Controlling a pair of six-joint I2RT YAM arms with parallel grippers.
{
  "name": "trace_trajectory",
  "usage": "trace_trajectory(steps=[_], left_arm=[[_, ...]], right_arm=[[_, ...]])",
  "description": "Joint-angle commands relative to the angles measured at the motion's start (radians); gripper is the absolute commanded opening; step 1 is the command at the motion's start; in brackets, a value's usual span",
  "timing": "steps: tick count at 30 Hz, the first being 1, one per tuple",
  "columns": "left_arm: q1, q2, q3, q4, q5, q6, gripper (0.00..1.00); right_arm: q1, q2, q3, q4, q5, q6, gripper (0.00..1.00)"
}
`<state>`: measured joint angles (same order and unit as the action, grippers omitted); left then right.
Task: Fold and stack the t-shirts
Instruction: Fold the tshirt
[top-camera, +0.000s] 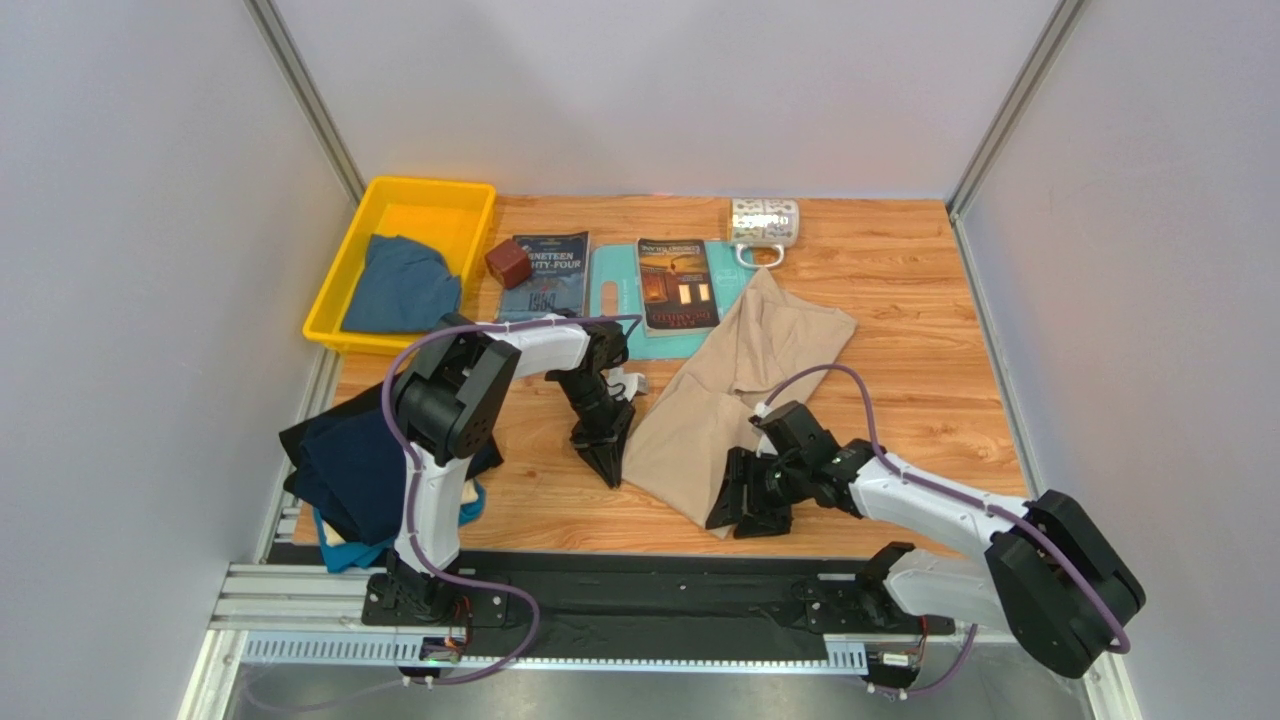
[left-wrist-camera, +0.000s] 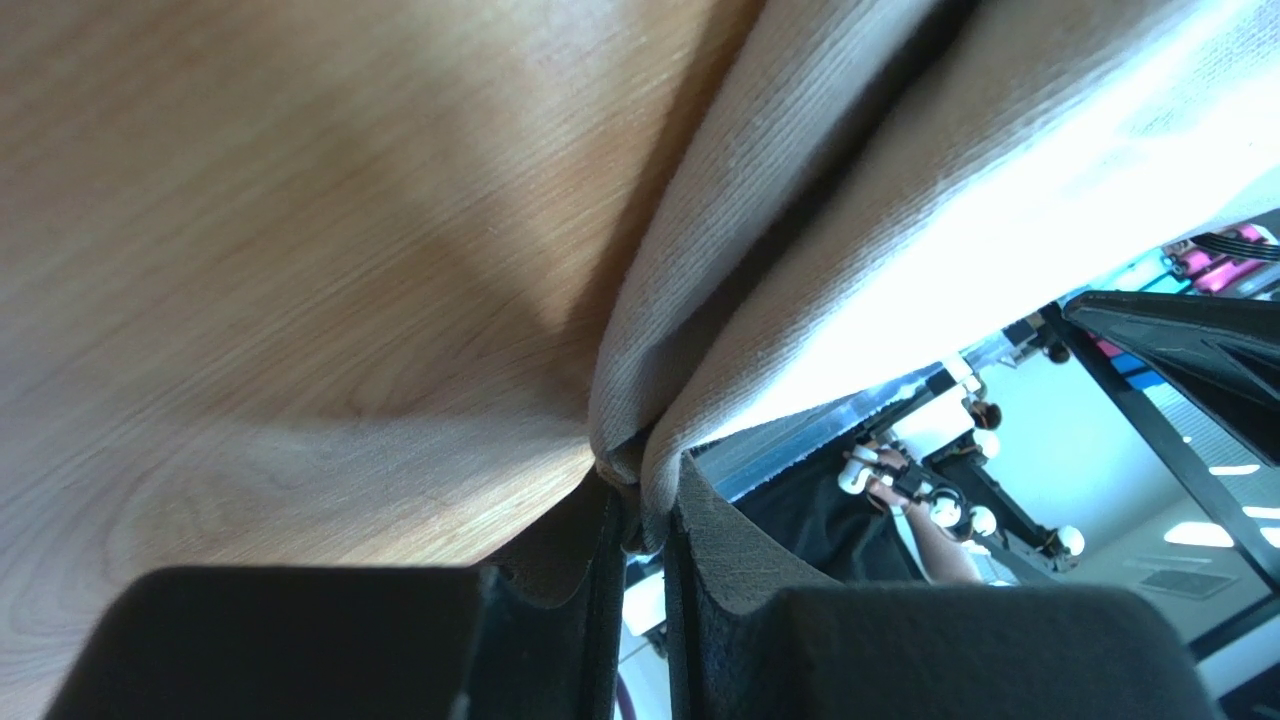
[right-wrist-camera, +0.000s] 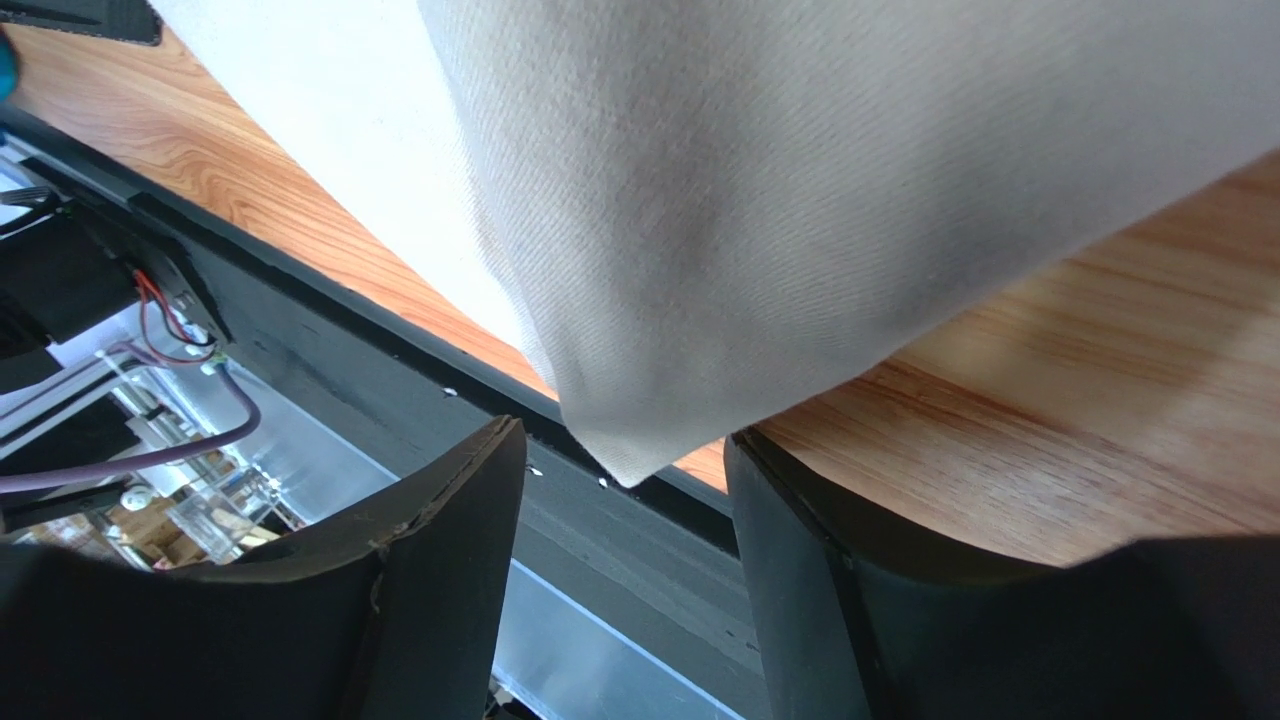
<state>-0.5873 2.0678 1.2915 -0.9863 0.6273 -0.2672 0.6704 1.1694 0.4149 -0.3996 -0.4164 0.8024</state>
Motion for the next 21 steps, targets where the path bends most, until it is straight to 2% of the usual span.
trace_trajectory(steps=[1, 6, 9, 13, 18, 21], left_arm=[[0.001, -0.009, 0.023, -0.009, 0.006, -0.003, 0.18], [0.001, -0.005, 0.026, -0.009, 0.006, -0.003, 0.17], [0.001, -0.003, 0.032, -0.011, 0.008, -0.004, 0.16], [0.001, -0.009, 0.034, -0.012, 0.003, -0.004, 0.12], [0.001, -0.014, 0.040, -0.018, -0.006, -0.004, 0.03], [0.001, -0.015, 0.055, -0.026, -0.015, -0.006, 0.00]], right_arm=[[0.012, 0.045, -0.088, 0.027, 0.119, -0.012, 0.59], [0.012, 0.100, -0.110, 0.090, 0.108, -0.009, 0.58], [0.012, 0.136, -0.099, 0.094, 0.103, -0.017, 0.54], [0.012, 0.116, -0.087, 0.044, 0.139, -0.014, 0.40], [0.012, 0.035, -0.070, -0.033, 0.177, -0.003, 0.29], [0.012, -0.011, -0.056, -0.082, 0.176, 0.007, 0.10]])
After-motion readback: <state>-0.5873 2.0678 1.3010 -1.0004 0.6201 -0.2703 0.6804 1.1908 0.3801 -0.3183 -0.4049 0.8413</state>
